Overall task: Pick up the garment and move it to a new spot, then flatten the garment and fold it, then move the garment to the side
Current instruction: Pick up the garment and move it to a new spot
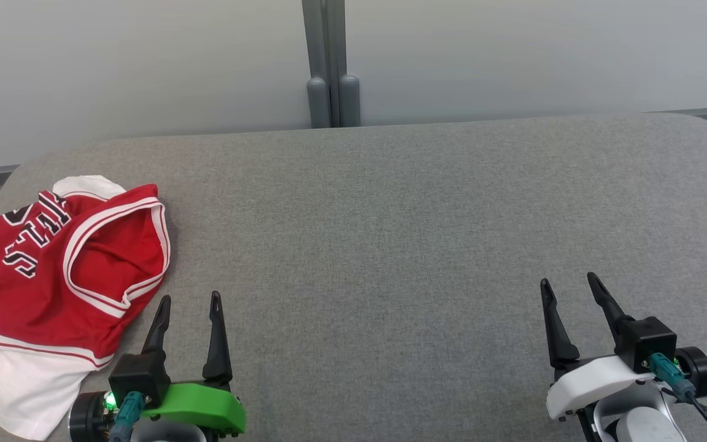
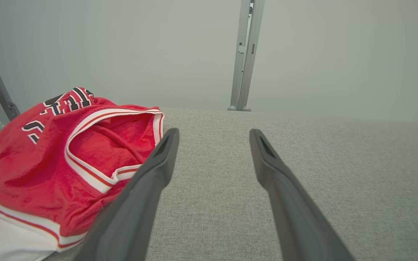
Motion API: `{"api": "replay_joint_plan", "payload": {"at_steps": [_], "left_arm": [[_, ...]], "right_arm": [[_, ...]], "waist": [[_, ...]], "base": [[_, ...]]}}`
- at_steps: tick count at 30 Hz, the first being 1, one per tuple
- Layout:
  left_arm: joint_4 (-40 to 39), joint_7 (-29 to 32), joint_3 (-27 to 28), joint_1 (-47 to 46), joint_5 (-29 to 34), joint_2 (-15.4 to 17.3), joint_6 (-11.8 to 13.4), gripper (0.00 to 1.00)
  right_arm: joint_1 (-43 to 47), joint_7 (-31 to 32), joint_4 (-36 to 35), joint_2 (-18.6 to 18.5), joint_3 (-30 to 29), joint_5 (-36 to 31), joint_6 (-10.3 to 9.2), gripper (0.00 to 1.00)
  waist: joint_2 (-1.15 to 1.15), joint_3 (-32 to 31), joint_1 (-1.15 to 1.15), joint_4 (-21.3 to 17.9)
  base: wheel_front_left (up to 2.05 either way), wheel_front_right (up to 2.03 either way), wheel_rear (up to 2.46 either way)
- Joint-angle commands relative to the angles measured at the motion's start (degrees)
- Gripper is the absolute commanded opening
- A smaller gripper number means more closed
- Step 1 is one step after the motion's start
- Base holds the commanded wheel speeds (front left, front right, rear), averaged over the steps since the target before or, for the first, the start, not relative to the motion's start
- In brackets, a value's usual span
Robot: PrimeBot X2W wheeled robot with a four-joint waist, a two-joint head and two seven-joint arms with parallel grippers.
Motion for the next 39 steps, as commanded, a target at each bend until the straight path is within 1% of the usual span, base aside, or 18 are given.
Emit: {"api": "replay_joint_plan", "payload": {"at_steps": [1, 11, 15, 20, 26, 33, 39], "left_arm": [[0.06, -0.04, 0.1, 0.57, -0.57, 0.4, 0.1, 1.0], [0.05, -0.04, 0.06, 0.48, -1.01, 0.39, 0.43, 1.0], [0.14, -0.04, -0.07, 0.29, -1.2, 0.39, 0.65, 1.0], [-0.02, -0.04, 0.3, 0.72, -1.49, 0.39, 0.82, 1.0], [-0.13, -0.04, 1.38, 1.35, -1.02, 0.36, 0.37, 1.0], [-0.49, -0.04, 3.45, 2.28, -0.29, 0.37, 0.4, 1.0], [-0.83, -0.04, 5.63, 2.92, -0.12, 0.36, 0.11, 1.0]], "right_arm": [[0.42, -0.2, -0.04, -0.28, -0.03, -0.32, 0.0, 1.0], [0.5, -0.2, -0.15, -0.28, -0.14, -0.53, 0.0, 1.0], [0.84, -0.19, -0.34, -0.25, -0.36, -0.69, 0.0, 1.0], [1.48, -0.19, -0.44, -0.26, -0.27, -0.33, -0.01, 1.0], [1.85, -0.19, -0.44, -0.26, -0.09, 0.3, -0.01, 1.0], [2.66, -0.19, -0.54, -0.25, 0.17, 1.06, -0.01, 1.0], [2.78, -0.19, -0.56, -0.28, 1.02, 1.37, -0.01, 1.0]], "waist": [[0.0, 0.01, 0.0, 0.04], [0.0, 0.02, 0.0, 0.32], [0.0, -0.02, 0.0, 1.99], [0.0, -0.39, 0.0, 6.01], [0.0, -0.88, 0.0, 12.18], [0.0, -1.15, 0.0, 19.51], [0.0, -0.88, 0.0, 24.15]], "base": [[0.0, 0.0, 0.0], [0.0, 0.0, 0.0], [0.0, 0.0, 0.0], [0.0, 0.0, 0.0], [0.0, 0.0, 0.0], [0.0, 0.0, 0.0], [0.0, 0.0, 0.0]]}}
